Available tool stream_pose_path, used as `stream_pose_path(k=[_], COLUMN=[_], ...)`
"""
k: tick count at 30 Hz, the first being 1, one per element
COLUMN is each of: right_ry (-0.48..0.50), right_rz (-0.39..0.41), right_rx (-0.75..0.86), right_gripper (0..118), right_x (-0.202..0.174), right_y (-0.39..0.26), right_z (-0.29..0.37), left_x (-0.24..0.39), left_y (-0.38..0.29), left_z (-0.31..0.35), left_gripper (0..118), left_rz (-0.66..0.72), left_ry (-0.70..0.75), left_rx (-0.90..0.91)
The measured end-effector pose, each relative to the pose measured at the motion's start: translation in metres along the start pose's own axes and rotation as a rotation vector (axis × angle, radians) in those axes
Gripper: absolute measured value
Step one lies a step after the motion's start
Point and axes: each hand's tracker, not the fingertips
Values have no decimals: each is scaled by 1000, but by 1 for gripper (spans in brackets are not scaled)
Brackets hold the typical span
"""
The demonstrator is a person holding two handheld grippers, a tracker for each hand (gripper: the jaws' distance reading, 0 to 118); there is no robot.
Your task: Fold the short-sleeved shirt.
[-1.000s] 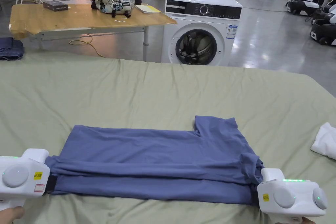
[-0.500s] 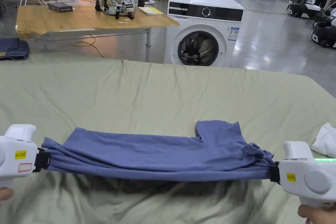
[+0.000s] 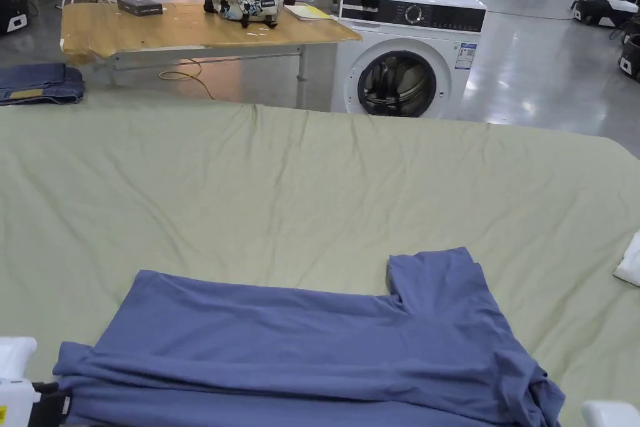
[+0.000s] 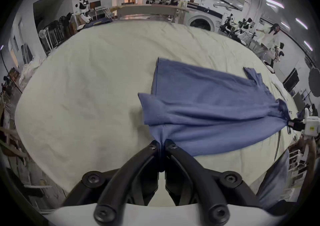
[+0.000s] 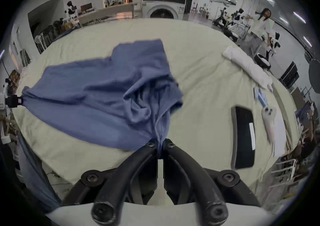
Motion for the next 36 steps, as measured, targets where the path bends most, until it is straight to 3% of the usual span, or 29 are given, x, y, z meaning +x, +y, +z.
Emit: stream_pose_path(k=[11,16,17,18,19,20,22,27,29,30,31,32,34,36], right_ry=[-30,-42,-49,-74,-94,-96,-92,-89,-58,-49,-55,-55,-20,-16], right_rz=[-48,-60,-67,-71,-72,-73,-74,-108,-121,-124,-130,-141,-164,-159], right_rx=[-35,-42,-40,-26,8,46,102,307,417,453,479,492,543,545], right_gripper=[3,13,20,36,62,72,73,73,65,51,26,11,8,0], right_x=[-9,-13,-13,-15,-16,-17,-19,-39,-52,-57,-64,-70,-78,-88], right_y=[-10,3,6,12,18,23,36,66,76,80,85,90,96,101], right_z=[-37,-25,-19,-13,-6,0,13,25,40,42,43,43,44,43], left_x=[1,0,1,4,6,8,14,38,51,57,64,70,80,88], left_y=[-12,-4,-1,1,5,10,21,50,59,61,63,65,68,69], left_z=[-38,-29,-26,-19,-15,-11,-2,9,11,13,15,17,18,18], left_gripper=[0,0,2,8,21,33,45,45,45,45,44,37,8,0], left_rz=[-25,-1,2,5,6,7,23,-22,-59,-74,-86,-98,-103,-102], left_ry=[51,35,33,41,53,49,22,25,34,30,36,37,49,66], left_rx=[-54,-53,-51,-30,1,26,87,265,330,359,402,434,468,499])
